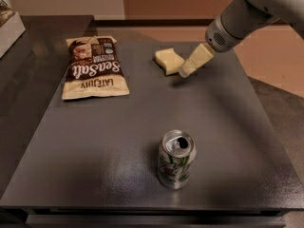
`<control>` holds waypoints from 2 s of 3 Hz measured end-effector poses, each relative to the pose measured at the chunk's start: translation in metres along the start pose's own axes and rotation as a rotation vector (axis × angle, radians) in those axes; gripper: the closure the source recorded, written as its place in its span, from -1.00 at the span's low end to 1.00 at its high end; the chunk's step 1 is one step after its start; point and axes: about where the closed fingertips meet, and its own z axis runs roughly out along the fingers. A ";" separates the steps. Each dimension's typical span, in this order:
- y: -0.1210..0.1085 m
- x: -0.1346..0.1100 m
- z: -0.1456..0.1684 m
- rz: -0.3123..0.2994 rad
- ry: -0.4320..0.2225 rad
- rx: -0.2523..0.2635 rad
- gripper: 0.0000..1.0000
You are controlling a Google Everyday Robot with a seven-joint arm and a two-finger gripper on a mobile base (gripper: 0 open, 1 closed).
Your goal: Move sponge near 7up can
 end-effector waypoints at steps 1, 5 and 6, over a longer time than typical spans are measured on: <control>-0.006 -0.021 0.031 -0.020 -0.026 -0.008 -1.00; -0.001 -0.033 0.092 0.020 0.000 -0.081 -0.73; 0.005 -0.031 0.098 0.023 0.008 -0.103 0.04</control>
Offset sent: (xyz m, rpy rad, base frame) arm 0.0590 0.0535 -0.0387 0.0428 0.0164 0.0367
